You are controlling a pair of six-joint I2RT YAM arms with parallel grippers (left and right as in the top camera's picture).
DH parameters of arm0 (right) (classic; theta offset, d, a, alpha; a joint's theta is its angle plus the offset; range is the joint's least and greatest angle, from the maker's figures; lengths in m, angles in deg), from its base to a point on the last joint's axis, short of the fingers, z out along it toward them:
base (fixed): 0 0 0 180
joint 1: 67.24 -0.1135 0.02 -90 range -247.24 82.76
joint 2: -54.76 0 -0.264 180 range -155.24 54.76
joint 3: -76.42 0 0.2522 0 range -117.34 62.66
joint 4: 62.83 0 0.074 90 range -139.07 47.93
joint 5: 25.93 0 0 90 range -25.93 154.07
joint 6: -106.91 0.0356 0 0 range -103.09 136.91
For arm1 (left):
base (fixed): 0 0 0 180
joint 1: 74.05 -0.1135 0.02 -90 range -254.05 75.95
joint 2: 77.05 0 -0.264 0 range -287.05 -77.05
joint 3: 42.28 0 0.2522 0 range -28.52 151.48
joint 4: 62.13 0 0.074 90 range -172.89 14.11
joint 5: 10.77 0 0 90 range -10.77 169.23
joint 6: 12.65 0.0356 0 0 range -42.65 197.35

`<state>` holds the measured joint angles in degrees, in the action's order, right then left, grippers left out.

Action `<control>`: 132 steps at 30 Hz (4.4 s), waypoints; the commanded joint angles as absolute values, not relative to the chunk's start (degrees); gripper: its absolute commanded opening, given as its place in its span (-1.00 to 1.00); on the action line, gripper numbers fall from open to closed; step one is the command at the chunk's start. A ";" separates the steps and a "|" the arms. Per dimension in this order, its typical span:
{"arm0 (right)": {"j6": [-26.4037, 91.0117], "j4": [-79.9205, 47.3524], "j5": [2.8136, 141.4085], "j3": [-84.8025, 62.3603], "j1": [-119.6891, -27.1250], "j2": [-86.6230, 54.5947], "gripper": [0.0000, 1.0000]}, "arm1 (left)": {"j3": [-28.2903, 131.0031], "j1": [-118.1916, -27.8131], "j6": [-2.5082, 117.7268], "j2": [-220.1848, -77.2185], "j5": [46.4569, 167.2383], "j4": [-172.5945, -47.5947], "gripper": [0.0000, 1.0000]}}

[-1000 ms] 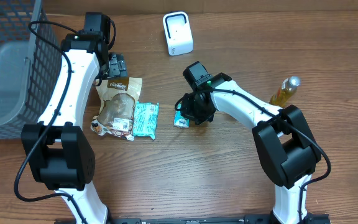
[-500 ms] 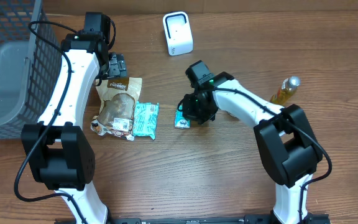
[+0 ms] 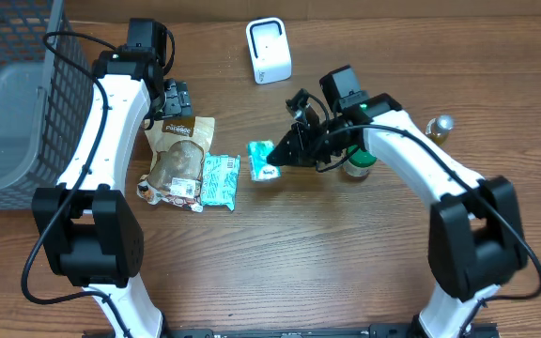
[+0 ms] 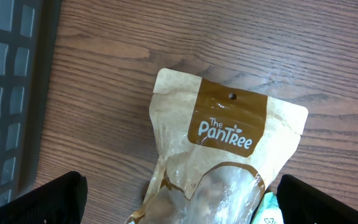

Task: Scan the item barcode
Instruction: 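Lift the green tissue pack with the right gripper and rotate it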

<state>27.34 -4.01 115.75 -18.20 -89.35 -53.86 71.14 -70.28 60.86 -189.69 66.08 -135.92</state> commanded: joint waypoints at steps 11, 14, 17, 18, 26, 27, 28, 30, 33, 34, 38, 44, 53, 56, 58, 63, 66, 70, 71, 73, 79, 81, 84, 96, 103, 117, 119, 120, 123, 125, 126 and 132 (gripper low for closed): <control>16.57 -4.03 138.15 -17.99 -88.37 -46.93 -0.92 | 71.81 -69.91 60.86 -189.45 65.32 -135.83 0.99; 16.57 -3.95 140.45 -17.99 -87.71 -46.23 -0.93 | 71.81 -69.91 60.86 -189.45 65.32 -135.83 0.99; 16.39 -3.95 142.89 -17.99 -87.69 -46.06 -0.93 | 71.81 -69.91 60.86 -189.45 65.32 -135.83 0.99; 16.39 -3.73 143.81 -17.99 -87.69 -46.08 -0.93 | 71.81 -69.91 60.86 -189.45 65.32 -135.83 0.99; 16.39 -1.87 144.77 -17.99 -87.80 -46.08 -0.93 | 71.81 -69.91 60.86 -189.45 65.32 -135.83 0.99; 16.41 -1.87 144.77 -17.99 -87.80 -46.08 -0.93 | 71.81 -69.91 60.86 -189.45 65.32 -135.83 0.98; 16.41 -1.87 144.77 -17.99 -87.80 -46.08 -0.93 | 71.81 -69.91 60.86 -189.45 65.32 -135.81 0.99; 16.39 -1.87 144.75 -17.99 -87.80 -46.08 -0.93 | 71.81 -69.91 60.86 -189.45 65.32 -135.83 0.99; 16.39 -1.87 144.73 -17.99 -87.80 -46.08 -0.93 | 71.81 -69.91 60.86 -189.45 65.32 -135.83 0.99; 16.41 -1.87 144.73 -17.99 -87.80 -46.08 -0.93 | 71.81 -69.91 60.86 -189.45 65.32 -135.83 0.99; 16.41 -1.87 144.71 -17.99 -87.80 -46.08 -0.93 | 71.81 -69.91 60.86 -189.45 65.32 -135.83 0.99; 16.39 -1.91 144.67 -17.99 -87.80 -46.08 -0.92 | 71.81 -69.91 60.86 -189.45 65.32 -135.83 0.99; 16.44 -1.85 144.69 -17.99 -87.80 -46.08 -0.93 | 71.81 -69.91 60.86 -189.45 65.32 -135.83 0.99; 16.41 -1.85 144.69 -17.99 -87.80 -46.08 -0.93 | 71.81 -69.91 60.86 -189.45 65.32 -135.83 0.99; 16.41 -1.87 144.69 -17.99 -87.80 -46.08 -0.93 | 71.81 -69.91 60.86 -189.45 65.32 -135.83 1.00; 16.41 -1.85 144.69 -17.99 -87.80 -46.08 -0.93 | 71.81 -69.91 60.86 -189.45 65.32 -135.83 0.99; 16.44 -1.85 144.69 -17.99 -87.80 -46.08 -0.93 | 71.81 -69.91 60.86 -189.45 65.32 -135.83 0.99; 16.41 -1.85 144.49 -17.99 -87.80 -46.08 -0.93 | 71.81 -69.91 60.86 -189.45 65.32 -135.83 1.00; 16.41 -1.85 144.27 -17.99 -87.80 -46.08 -0.93 | 71.81 -69.91 60.86 -189.45 65.32 -135.83 0.99; 16.41 -1.85 144.03 -17.99 -87.80 -46.08 -0.93 | 71.81 -69.91 60.86 -189.45 65.32 -135.83 0.99; 16.44 -1.85 143.66 -17.99 -87.80 -46.08 -0.93 | 71.81 -69.91 60.86 -189.45 65.32 -135.83 0.99; 16.44 -1.85 143.66 -17.99 -87.80 -46.08 -0.93 | 71.81 -69.91 60.86 -189.45 65.32 -135.83 0.99; 16.44 -1.85 143.66 -17.99 -87.80 -46.08 -0.93 | 71.81 -69.91 60.86 -189.45 65.32 -135.83 0.99; 16.44 -1.87 143.66 -17.99 -87.80 -46.08 -0.93 | 71.81 -69.91 60.86 -189.45 65.32 -135.81 0.99; 16.46 -1.87 143.66 -17.99 -87.80 -46.08 -0.92 | 71.81 -69.91 60.86 -189.45 65.32 -135.81 0.99; 16.46 -1.89 143.62 -17.99 -87.80 -46.08 -0.93 | 71.81 -69.91 60.86 -189.45 65.32 -135.83 0.99; 16.44 -1.89 143.62 -17.99 -87.80 -46.08 -0.93 | 71.81 -69.91 60.86 -189.45 65.32 -135.83 0.99; 16.44 -1.87 143.62 -17.99 -87.80 -46.08 -0.93 | 71.81 -69.91 60.86 -189.45 65.32 -135.83 0.99; 16.44 -1.87 143.62 -17.99 -87.80 -46.08 -0.93 | 71.81 -69.91 60.86 -189.45 65.32 -135.83 0.99; 16.44 -1.89 143.62 -17.99 -87.80 -46.08 -0.93 | 71.81 -69.91 60.86 -189.45 65.32 -135.83 0.99; 16.44 -1.89 143.59 -17.99 -87.80 -46.08 -0.93 | 71.81 -69.91 60.86 -189.45 65.32 -135.83 0.99; 16.44 -1.85 143.62 -17.99 -87.80 -46.08 -0.93 | 71.81 -69.91 60.86 -189.45 65.32 -135.83 0.99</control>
